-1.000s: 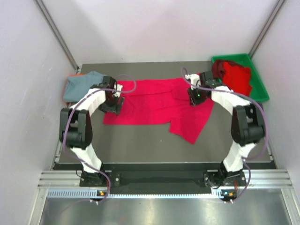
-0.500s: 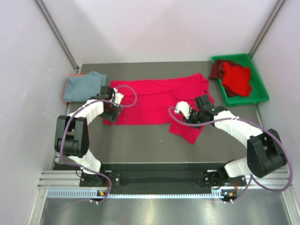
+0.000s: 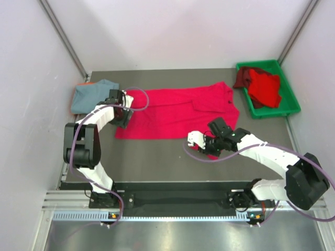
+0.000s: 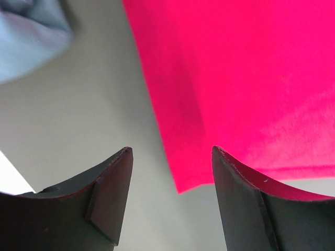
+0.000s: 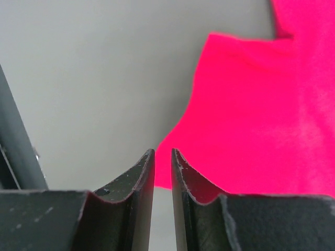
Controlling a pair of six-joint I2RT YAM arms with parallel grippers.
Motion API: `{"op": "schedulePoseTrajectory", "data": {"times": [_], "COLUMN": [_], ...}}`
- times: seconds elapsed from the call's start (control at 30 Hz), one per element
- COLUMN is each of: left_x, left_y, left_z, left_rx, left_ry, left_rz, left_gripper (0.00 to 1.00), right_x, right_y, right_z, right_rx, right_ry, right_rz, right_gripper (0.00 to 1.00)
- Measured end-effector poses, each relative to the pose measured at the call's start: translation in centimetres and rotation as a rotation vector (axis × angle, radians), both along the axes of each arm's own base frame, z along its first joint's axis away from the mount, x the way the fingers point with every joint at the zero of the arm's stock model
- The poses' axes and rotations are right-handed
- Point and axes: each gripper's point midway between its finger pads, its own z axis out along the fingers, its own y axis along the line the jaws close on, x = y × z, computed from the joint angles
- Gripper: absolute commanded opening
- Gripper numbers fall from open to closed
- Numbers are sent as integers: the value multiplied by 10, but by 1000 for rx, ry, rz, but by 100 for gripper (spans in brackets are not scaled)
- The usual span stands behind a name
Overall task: Fold and stack the t-shirts
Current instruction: Fold the tshirt
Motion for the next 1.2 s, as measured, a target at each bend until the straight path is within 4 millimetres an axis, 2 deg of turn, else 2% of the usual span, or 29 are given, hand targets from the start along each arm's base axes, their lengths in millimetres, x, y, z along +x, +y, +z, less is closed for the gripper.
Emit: {"op": "schedulePoseTrajectory", "data": {"times": [0.17,0.37,0.57,0.7,0.93,1.03,1.07,1.1,1.2], "left_x": [17,21,21,21,21,21,21,21,21], "left_y": [5,6,6,6,5,6,6,6,9], "left_z": [6,4,3,4,3,3,3,3,3], "left_rx": [-4,-12,-16,-18,-25,-26,-26,-26,-25], "left_ry": [-28,-27,-27,-29,-30,-30,-30,-30,-30], "left_rz": [23,43,51,55,70,72,73,74,81], "left_gripper": [67,67,67,67,68,68,68,68,69], "right_x": [-13,-30,-31,-33,-25,-22,-19,-18,-15], "right_y": [-15,-32,-38,-45,-44,-43,-42,-42,-42], "right_z": [-15,-31,-36,-44,-50,-50,-50,-50,-50], "right_rx": [-61,-125,-152,-182,-203,-200,-199,-199,-202], "right_ry": [34,78,68,73,56,41,33,26,13], "right_rz": [2,13,25,31,32,33,32,35,28], "right_gripper": [20,21,25,32,30,16,3,0,0]}}
